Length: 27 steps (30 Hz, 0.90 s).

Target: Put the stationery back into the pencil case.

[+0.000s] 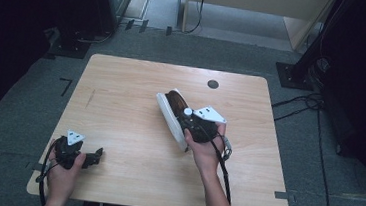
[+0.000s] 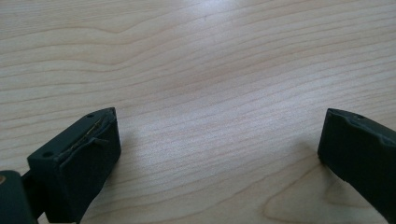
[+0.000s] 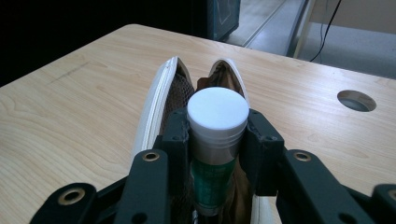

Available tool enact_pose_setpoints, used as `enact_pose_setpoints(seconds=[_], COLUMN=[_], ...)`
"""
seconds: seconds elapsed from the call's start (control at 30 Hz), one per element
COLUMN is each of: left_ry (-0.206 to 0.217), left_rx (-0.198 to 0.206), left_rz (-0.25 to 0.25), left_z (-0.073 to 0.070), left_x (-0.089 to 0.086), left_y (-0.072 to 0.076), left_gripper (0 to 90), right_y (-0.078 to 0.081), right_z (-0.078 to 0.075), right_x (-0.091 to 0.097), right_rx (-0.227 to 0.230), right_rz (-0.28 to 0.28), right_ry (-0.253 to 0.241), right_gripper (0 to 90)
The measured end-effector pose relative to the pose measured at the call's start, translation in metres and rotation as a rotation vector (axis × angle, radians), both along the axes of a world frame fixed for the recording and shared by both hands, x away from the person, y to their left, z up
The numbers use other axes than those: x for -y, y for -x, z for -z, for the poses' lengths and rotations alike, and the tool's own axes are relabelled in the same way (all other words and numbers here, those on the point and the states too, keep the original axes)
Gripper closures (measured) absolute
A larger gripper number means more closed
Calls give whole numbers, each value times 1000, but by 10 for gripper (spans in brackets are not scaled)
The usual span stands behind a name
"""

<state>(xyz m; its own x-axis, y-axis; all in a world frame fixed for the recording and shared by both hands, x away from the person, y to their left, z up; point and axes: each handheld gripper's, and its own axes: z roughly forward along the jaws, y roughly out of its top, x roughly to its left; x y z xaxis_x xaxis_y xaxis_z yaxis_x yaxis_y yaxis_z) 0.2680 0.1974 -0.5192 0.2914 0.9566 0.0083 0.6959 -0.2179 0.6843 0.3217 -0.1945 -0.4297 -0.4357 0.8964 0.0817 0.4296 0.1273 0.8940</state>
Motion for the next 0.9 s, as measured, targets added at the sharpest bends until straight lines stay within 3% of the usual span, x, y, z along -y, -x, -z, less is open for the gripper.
enact_pose_setpoints(seconds=[0.4,0.9], left_ry=[-3,-3], left_rx=[-2,-2], left_rz=[8,9], left_z=[0,0], left_x=[0,0], left_y=[0,0], left_gripper=[0,0], right_y=[-16,-16], right_z=[6,-2], right_x=[-9,-12], right_rx=[-47,-26], right_rz=[-1,-10], right_ry=[42,46], right_gripper=[649,675])
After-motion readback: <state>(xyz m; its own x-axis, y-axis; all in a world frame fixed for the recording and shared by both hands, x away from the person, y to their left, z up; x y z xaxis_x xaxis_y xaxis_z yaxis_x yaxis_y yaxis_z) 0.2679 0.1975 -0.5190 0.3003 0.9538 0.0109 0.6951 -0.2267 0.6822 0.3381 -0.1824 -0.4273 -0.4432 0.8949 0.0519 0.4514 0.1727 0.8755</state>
